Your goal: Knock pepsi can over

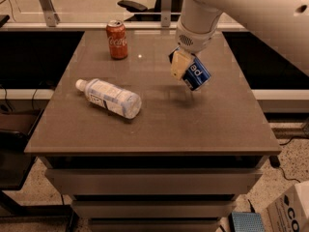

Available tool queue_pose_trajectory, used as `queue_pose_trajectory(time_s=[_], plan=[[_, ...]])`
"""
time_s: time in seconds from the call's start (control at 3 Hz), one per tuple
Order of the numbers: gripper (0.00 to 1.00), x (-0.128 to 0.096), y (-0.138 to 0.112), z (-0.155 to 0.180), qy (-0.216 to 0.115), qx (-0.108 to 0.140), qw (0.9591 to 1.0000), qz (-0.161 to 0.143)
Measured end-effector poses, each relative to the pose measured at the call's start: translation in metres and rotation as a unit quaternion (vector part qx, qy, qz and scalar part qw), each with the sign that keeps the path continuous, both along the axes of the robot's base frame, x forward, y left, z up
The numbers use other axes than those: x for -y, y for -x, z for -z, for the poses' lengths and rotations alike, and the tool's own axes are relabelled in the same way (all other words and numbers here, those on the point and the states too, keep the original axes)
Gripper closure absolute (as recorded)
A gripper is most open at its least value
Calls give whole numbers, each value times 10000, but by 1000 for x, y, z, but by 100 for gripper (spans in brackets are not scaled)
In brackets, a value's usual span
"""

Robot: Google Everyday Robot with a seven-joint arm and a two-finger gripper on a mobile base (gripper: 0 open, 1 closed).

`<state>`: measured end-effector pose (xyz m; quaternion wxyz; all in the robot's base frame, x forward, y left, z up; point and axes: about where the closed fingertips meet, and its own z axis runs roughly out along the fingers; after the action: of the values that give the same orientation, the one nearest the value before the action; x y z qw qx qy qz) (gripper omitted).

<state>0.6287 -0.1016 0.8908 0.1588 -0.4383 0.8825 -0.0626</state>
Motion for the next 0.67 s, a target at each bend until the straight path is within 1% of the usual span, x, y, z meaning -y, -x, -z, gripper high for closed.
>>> queue_pose_trajectory(time_s=[0.67], plan=[[100, 9, 2, 10, -42, -262, 9993, 254]])
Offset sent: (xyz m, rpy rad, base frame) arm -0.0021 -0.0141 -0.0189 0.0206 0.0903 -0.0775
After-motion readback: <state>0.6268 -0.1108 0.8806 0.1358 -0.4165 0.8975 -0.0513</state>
